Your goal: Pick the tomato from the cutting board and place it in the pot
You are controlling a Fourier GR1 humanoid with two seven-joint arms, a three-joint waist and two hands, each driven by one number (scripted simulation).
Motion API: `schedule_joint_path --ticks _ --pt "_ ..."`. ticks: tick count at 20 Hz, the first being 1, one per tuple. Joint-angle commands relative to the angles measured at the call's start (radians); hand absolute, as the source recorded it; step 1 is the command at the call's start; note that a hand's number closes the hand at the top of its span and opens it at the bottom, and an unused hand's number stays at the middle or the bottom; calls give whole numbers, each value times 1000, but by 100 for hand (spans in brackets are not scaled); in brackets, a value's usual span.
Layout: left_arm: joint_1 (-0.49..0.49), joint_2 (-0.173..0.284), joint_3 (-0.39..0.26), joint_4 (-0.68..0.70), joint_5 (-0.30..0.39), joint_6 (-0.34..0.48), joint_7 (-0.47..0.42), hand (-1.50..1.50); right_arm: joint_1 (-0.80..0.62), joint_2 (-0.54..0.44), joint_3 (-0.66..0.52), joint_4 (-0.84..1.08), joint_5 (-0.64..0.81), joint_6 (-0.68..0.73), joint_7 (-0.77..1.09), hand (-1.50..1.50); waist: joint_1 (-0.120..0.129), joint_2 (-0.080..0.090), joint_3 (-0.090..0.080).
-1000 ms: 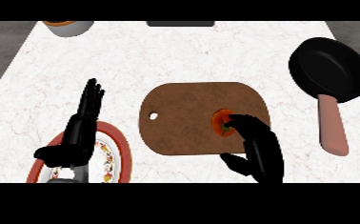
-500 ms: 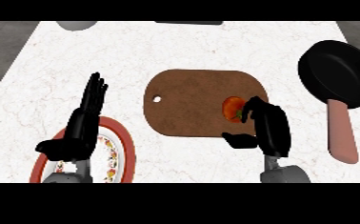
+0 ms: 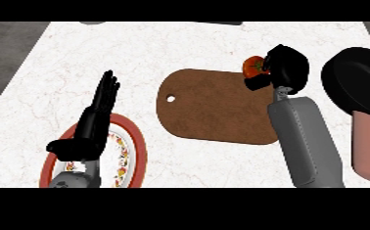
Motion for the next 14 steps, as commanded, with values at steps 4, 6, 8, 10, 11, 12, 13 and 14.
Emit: schedule_joint_path --ticks 4,6,8,10,11,12,13,14 --pt "-29 -9 15 26 5 6 4 0 -414 -57 -53 258 133 -60 169 150 -15 -3 3" --pt "-39 6 27 9 4 7 28 0 -466 -35 -25 340 207 -128 230 150 -16 -4 3" --pt "-4 -5 25 33 14 -6 -17 0 -550 -35 -18 401 260 -111 311 150 -23 -7 2" --pt "-2 -34 9 45 -17 32 -32 0 -567 -30 -29 473 279 -170 343 150 -48 -12 3" --pt "-33 -5 38 44 -3 18 -3 0 -572 -38 -35 520 298 -196 370 150 -47 -10 3" --pt "28 -15 17 29 -9 15 -40 0 -593 -63 -52 547 296 -199 374 150 -47 -12 3" --pt "26 -14 12 29 -15 15 -36 0 -628 -107 -71 567 294 -183 368 150 -47 -11 4" --pt "-4 1 51 67 5 4 -41 0 -623 -77 -65 589 309 -229 403 150 -57 -12 3"
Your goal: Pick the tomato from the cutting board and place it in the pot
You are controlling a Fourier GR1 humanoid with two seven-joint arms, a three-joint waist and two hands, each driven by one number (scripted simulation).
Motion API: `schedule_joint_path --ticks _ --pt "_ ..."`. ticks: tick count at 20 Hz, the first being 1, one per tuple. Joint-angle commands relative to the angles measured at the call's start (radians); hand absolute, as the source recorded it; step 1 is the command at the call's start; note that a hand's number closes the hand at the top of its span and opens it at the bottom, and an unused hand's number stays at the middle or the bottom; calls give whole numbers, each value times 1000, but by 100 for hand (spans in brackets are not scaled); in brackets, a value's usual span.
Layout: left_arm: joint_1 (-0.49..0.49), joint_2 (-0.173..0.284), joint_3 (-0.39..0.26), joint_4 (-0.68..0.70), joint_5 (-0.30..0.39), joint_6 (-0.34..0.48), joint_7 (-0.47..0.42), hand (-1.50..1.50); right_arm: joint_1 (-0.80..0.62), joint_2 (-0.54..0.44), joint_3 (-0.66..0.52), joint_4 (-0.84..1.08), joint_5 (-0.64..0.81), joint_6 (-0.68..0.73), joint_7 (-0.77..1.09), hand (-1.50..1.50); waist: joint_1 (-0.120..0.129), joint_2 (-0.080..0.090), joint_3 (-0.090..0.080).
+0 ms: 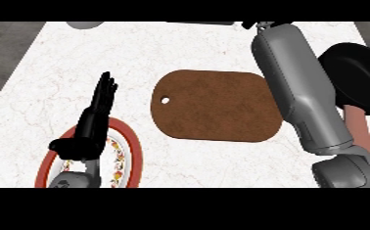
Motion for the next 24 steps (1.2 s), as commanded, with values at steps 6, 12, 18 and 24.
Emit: schedule_joint_path --ticks 6,12,18,24 --pt "44 18 23 -11 15 -26 -31 0 -148 -103 -72 210 53 -69 117 150 -18 -5 1" --pt "39 29 31 -71 12 -16 40 0 -50 -201 -107 216 20 -141 21 150 -41 -13 2" --pt "22 23 56 -40 25 -22 43 0 28 -291 -141 193 -28 -142 -52 150 -56 -16 2" --pt "13 -19 16 -26 -37 25 37 0 57 -384 -206 229 -115 -141 -167 150 -50 -13 2"
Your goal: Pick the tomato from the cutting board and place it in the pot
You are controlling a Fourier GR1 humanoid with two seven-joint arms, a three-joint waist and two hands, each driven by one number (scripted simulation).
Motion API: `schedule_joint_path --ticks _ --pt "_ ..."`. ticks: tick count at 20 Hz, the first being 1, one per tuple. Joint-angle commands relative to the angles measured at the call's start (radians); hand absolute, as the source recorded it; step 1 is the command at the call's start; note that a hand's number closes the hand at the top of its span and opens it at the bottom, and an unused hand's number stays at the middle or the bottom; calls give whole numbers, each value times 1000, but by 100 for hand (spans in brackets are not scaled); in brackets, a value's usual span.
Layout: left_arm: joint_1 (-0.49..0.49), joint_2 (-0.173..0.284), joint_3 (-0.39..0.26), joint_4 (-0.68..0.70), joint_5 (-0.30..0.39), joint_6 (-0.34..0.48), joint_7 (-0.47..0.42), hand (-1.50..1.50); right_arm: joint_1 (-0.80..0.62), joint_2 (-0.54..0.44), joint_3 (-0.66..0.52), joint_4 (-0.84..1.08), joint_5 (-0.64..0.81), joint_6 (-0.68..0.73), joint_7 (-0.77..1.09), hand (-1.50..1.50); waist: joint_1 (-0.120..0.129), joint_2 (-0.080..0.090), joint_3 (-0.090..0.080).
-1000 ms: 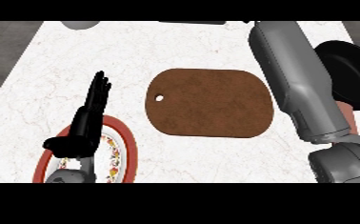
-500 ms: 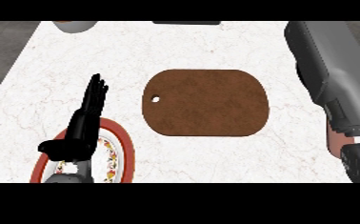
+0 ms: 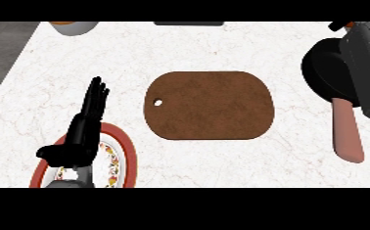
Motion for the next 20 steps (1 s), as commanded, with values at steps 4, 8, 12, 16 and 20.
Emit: schedule_joint_path --ticks 4,8,12,16,20 --pt "-8 -2 -8 -35 9 -20 28 0 79 -43 -91 115 -105 -84 -122 150 20 8 1" --pt "5 -22 -18 -16 -15 1 6 0 119 -78 -122 156 -160 -28 -199 150 13 6 1" --pt "-9 14 29 18 20 -47 -34 0 138 -136 -210 201 -246 -26 -231 150 17 10 1" --pt "-25 -21 3 47 -4 -23 -36 0 147 -129 -221 263 -249 41 -100 -150 17 10 1" --pt "-59 -20 29 74 -1 -11 -26 0 212 -114 -299 209 -368 -37 -372 -150 4 7 2"
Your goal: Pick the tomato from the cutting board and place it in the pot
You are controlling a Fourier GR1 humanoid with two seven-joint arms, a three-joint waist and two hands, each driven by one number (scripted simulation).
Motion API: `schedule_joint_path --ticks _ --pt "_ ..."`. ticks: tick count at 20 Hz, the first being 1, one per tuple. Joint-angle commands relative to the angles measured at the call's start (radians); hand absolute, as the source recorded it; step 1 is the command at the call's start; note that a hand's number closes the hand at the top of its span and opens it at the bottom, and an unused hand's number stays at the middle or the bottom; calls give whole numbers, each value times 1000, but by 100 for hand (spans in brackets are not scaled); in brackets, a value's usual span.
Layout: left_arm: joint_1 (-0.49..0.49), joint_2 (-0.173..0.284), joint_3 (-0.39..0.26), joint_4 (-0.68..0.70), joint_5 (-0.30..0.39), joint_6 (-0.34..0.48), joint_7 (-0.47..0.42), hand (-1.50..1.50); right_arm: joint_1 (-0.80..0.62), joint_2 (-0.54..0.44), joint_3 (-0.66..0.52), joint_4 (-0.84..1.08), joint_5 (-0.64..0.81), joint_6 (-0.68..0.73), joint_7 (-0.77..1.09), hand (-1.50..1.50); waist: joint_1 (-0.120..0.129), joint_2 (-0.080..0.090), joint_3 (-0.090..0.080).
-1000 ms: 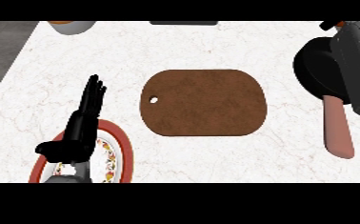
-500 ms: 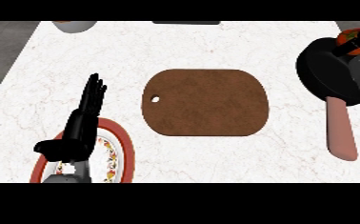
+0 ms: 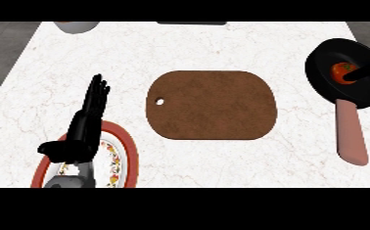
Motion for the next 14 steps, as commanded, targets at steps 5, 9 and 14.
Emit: schedule_joint_path --ticks 5,9,14 --pt "35 3 0 -10 4 -9 -3 0 44 32 -171 -155 -216 -263 -310 -150 -8 -5 3" --pt "-3 6 17 -30 0 15 40 0 59 68 -284 -243 -375 -350 -467 -150 -20 -9 3" --pt "16 1 14 -23 3 2 20 0 119 69 -374 -264 -536 -351 -602 -150 -13 -7 0"
